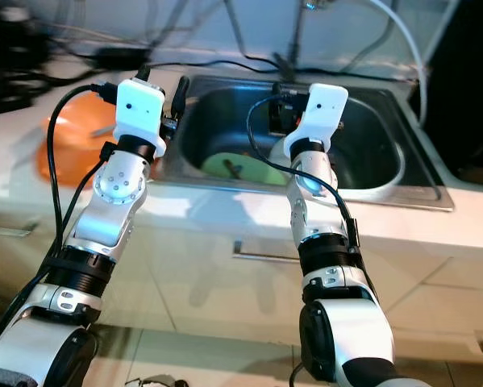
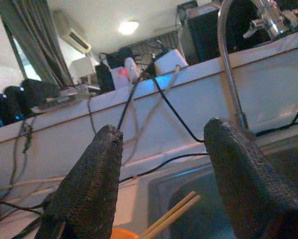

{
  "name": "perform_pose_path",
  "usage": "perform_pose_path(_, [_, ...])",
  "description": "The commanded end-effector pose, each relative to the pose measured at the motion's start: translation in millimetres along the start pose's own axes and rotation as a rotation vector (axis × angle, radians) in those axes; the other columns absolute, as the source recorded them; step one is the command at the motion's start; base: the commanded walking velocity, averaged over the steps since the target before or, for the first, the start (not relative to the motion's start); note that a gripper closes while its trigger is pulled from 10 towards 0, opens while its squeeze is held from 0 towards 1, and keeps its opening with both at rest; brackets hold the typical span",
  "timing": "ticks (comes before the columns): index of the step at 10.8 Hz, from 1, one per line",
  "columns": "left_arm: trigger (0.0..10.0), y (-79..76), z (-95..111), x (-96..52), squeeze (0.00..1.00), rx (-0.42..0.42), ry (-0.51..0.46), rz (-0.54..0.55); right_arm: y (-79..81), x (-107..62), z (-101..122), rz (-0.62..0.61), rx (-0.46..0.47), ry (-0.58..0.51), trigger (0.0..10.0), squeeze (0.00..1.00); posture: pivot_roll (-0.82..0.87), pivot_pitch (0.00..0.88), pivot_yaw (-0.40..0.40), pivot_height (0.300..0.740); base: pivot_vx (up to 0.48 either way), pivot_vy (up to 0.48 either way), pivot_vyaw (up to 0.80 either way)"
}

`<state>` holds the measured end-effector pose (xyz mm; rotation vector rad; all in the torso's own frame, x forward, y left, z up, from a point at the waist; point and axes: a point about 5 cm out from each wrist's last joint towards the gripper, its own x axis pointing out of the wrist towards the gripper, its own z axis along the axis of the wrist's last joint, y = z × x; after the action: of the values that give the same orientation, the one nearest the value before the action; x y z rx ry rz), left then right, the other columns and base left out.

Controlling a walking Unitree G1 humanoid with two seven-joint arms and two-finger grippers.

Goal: Kitchen organization

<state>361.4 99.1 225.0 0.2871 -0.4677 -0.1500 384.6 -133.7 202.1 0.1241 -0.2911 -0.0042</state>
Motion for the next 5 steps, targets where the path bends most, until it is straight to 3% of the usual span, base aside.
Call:
perform_pose_path(1, [10.0, -0.1, 1.2, 1.5, 0.00, 0.005, -0.002, 0.007, 1.0, 0.4, 0.6, 0.006, 0.007, -0.004, 10.0, 0.00, 0.07, 0.000, -0.007, 0.740, 0.292, 0.000, 0.00])
perform_pose_path(5, [10.0, 1.7, 1.7, 0.0, 0.00, 0.013, -0.003, 0.014, 2.5, 0.5, -0.5, 0.014, 0.010, -0.002, 10.0, 0.00, 0.08, 0.000, -0.014, 0.740, 0.296, 0.000, 0.00])
